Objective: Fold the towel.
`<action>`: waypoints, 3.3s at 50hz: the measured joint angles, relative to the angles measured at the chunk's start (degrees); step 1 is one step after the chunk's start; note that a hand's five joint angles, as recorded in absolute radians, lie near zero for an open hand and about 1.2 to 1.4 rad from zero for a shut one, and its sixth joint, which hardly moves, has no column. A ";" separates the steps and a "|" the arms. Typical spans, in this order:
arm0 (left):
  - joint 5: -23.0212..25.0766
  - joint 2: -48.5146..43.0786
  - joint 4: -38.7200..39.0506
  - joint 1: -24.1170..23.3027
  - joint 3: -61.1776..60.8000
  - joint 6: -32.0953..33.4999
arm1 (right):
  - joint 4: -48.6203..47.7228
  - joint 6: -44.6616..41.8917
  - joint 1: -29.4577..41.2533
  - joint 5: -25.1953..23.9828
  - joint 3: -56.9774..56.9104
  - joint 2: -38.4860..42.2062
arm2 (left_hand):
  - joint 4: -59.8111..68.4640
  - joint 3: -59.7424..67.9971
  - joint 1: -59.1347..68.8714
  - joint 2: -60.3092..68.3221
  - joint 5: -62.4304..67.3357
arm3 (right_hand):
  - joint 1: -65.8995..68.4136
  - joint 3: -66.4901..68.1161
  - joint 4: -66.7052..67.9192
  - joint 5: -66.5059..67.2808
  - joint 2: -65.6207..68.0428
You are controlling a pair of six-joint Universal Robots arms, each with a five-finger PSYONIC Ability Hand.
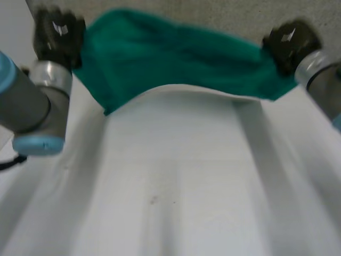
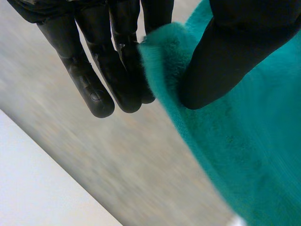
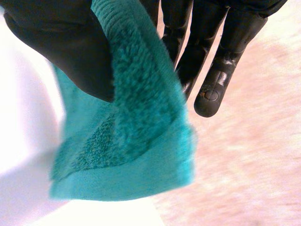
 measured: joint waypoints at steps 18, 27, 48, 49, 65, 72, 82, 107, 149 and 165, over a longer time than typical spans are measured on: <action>0.22 0.34 1.73 1.28 -21.05 -6.04 | -1.02 -1.26 1.38 -1.40 19.87 5.16 | 0.00 0.01 0.00 0.04 0.00 | 0.00 0.00 0.00 0.02 0.00; 2.11 4.18 1.94 4.23 -26.05 -5.83 | -1.36 -0.71 0.49 -3.98 27.69 0.52 | 0.00 0.01 0.00 0.04 0.01 | -3.10 -5.31 -5.80 -4.34 -5.49; 4.66 4.23 2.04 8.41 -27.28 -5.89 | -5.95 17.79 -8.25 -5.89 34.31 0.34 | 0.00 0.01 0.00 0.04 -0.01 | -19.05 -25.02 -25.44 -24.09 -24.38; 4.66 4.23 2.04 8.41 -27.28 -5.89 | -5.95 17.79 -8.25 -5.89 34.31 0.34 | 0.00 0.01 0.00 0.04 -0.01 | -19.05 -25.02 -25.44 -24.09 -24.38; 4.72 6.51 -2.15 8.53 -28.34 -4.91 | -3.06 9.96 -10.58 -7.47 36.17 -4.42 | 0.00 0.01 0.00 0.04 0.00 | 0.04 0.02 -0.07 -0.64 0.29; 4.82 12.66 -12.80 9.39 -30.49 -2.40 | 11.42 -6.00 -15.67 -6.97 36.01 -14.48 | 0.00 0.01 0.00 0.05 -0.01 | 0.04 0.01 -0.07 -0.60 0.29; 4.88 19.63 -26.18 9.51 -35.32 2.66 | 27.18 -22.29 -20.96 -6.80 35.86 -20.65 | 0.00 0.02 0.00 0.04 -0.01 | 0.04 0.01 -0.06 -0.60 0.29; 5.25 -8.00 -10.14 3.94 -11.62 3.62 | 6.87 -10.40 -10.77 0.96 16.46 6.36 | 0.01 0.02 -0.02 0.05 0.00 | 0.04 0.01 -0.06 -0.09 0.29; 5.32 -10.26 -4.51 0.27 -6.51 5.62 | -0.26 3.69 -4.87 5.98 7.46 6.13 | -56.79 -56.26 -54.29 -57.06 -52.25 | -44.58 -55.76 -55.04 -53.05 -54.61; 5.59 0.22 -0.51 -0.86 -23.01 -9.74 | -0.49 7.97 -11.60 -2.88 31.10 -2.23 | -56.79 -56.26 -54.29 -57.06 -52.25 | -44.15 -52.31 -53.03 -51.12 -52.82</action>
